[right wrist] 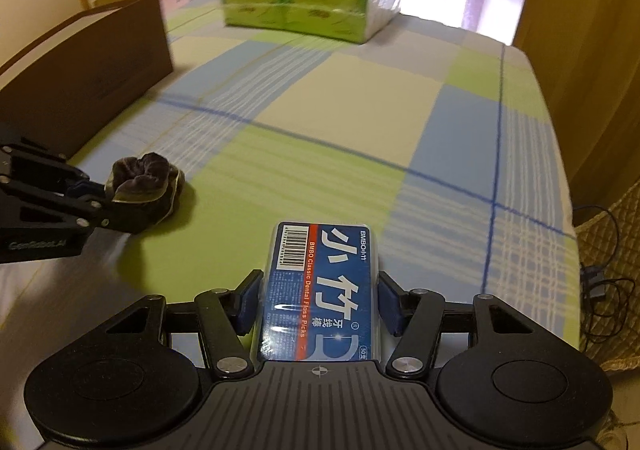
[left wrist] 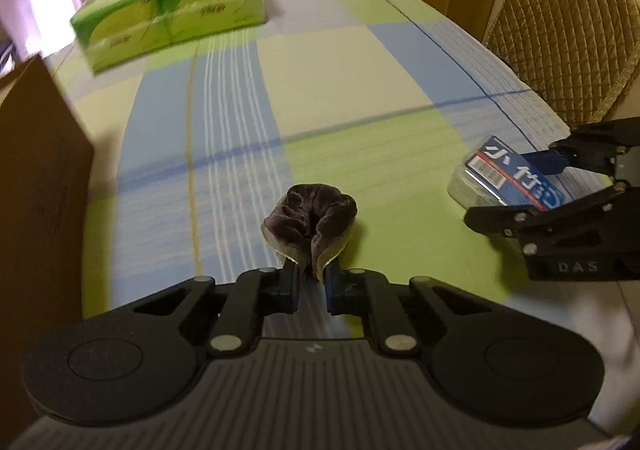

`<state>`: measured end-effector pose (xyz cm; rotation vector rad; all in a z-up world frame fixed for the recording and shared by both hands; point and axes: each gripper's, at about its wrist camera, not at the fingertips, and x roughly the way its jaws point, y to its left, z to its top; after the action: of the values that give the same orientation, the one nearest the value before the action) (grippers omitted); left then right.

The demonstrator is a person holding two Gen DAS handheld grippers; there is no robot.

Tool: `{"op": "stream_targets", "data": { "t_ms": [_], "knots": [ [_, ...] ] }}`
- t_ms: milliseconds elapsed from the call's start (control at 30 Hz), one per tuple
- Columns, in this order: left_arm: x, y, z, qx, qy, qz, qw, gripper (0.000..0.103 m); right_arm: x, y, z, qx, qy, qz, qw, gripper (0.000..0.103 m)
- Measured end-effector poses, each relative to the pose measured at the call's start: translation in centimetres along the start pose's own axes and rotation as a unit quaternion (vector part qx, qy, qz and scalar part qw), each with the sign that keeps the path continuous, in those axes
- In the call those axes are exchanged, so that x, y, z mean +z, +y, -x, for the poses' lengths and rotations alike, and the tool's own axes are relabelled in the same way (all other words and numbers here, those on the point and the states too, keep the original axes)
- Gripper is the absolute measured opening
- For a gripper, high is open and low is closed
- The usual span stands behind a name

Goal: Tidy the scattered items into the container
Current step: 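Lift and carry the scrunchie and floss box over the box with both tools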

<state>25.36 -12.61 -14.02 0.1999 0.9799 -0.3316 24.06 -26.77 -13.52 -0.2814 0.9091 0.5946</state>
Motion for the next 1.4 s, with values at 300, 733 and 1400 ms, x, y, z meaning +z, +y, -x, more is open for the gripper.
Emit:
{"op": "stream_targets", "data": {
  "t_ms": [300, 733, 1400],
  "knots": [
    [-2.6, 0.2, 5.2, -0.020, 0.004, 0.023, 0.9995, 0.007, 0.0, 2.9, 1.9, 0.030, 0.017, -0.011, 0.999, 0.060],
    [-2.8, 4.3, 14.6, -0.010, -0.075, 0.037, 0.9964, 0.007, 5.6, 10.0, 5.8, 0.088, -0.037, -0.007, 0.995, 0.060],
    [-8.1, 21.8, 21.8, 0.098, -0.094, 0.104, 0.9853, 0.007, 14.1, 26.9, 2.4, 0.159, -0.083, 0.083, 0.980, 0.060]
  ]
}}
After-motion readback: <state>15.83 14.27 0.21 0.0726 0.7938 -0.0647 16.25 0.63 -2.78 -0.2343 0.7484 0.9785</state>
